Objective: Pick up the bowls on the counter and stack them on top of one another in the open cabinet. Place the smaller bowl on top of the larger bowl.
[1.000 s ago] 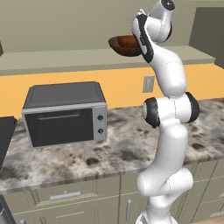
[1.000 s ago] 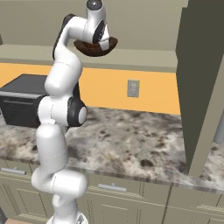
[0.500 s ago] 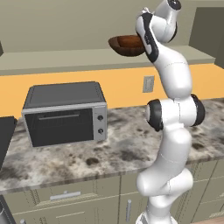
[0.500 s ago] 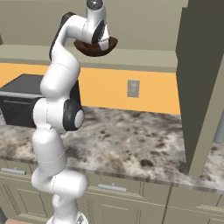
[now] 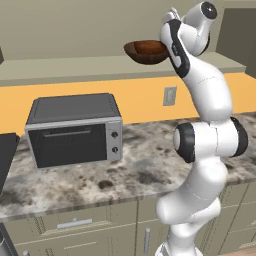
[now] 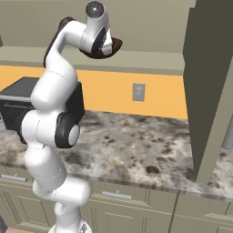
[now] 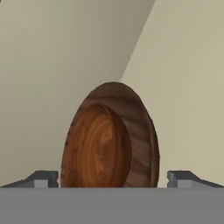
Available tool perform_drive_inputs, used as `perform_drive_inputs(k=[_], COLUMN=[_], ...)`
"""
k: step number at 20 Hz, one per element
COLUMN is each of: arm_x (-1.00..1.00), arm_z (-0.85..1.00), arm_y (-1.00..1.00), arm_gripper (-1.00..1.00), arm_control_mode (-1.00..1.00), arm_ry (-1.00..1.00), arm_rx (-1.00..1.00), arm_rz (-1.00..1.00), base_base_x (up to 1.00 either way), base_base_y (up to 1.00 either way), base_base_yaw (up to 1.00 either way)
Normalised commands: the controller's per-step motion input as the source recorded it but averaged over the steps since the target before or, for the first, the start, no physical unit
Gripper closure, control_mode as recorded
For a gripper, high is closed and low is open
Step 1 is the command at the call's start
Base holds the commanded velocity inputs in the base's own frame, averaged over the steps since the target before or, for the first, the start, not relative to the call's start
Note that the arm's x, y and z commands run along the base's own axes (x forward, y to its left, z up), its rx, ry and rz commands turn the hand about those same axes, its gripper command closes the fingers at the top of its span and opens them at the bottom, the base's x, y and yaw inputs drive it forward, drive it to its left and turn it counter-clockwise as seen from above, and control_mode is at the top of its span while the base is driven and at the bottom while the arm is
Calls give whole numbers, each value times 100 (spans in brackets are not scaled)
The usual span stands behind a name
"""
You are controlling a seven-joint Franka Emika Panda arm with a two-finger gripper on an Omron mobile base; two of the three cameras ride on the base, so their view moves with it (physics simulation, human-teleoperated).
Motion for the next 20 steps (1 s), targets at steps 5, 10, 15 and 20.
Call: perform_drive_inputs(k=[5,10,15,20], arm_x=[-48,-56,-61,-62], arm_z=[34,28,13,4], arm_y=[-7,-16,-21,-7], arm_gripper=[-100,-100,-100,-100], arm_control_mode=[-100,-100,-100,-100], arm_ry=[-8,0,3,5], arm_rx=[1,5,3,1], arm_rz=[-2,-1,0,0], base_base_x=[0,0,0,0], base_base_y=[0,0,0,0], base_base_yaw=[0,0,0,0])
